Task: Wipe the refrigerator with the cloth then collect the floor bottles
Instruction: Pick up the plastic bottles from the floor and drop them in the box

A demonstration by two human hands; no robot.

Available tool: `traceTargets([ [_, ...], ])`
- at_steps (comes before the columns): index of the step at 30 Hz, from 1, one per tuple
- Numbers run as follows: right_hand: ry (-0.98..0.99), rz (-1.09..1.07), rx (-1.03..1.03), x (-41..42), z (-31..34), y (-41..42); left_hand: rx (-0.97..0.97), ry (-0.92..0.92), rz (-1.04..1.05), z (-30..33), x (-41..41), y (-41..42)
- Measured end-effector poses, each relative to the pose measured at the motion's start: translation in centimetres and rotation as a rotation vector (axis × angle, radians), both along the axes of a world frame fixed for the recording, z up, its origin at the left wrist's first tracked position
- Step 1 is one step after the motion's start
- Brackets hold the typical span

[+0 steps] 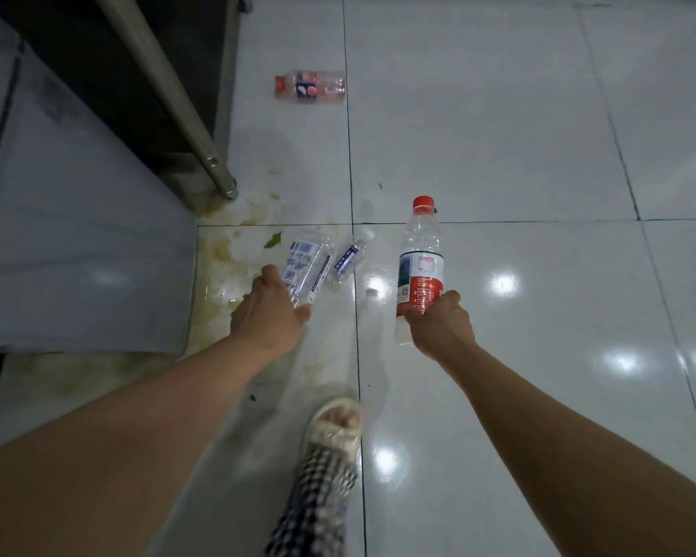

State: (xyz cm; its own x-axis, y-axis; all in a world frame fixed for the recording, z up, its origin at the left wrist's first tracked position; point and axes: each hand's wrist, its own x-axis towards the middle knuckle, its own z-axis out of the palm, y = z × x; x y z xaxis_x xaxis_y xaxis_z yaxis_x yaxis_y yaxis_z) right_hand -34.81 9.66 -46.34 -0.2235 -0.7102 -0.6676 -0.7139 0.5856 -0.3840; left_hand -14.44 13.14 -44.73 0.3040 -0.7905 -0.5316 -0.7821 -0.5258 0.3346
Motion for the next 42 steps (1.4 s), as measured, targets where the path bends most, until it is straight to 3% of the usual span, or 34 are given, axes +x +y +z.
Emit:
traceTargets([
  [10,0.026,0.069,0.079,-0.2,-4.4,-10.0,0.108,0.002,0.102,-4.9,-0.3,-9.3],
  [20,-0.092,-0.004,0.189,0.4,-17.7,-14.4,0.103,-0.031,0.106,-17.5,0.2,-14.7],
  [29,-0.098,0.055,0.071,2.3,-28.0,-15.1,0.013,-0.039,0.144,-27.7,0.2,-17.7],
  [37,-0.058,0.315,0.148,0.8,-28.2,-16.2,0.155,-0.008,0.026,-28.5,-0.4,-17.9],
  [42,-0.027,0.430,0.173,-0.3,-23.3,-17.1,0.180,-0.029,0.003,-23.3,-0.7,-18.6],
])
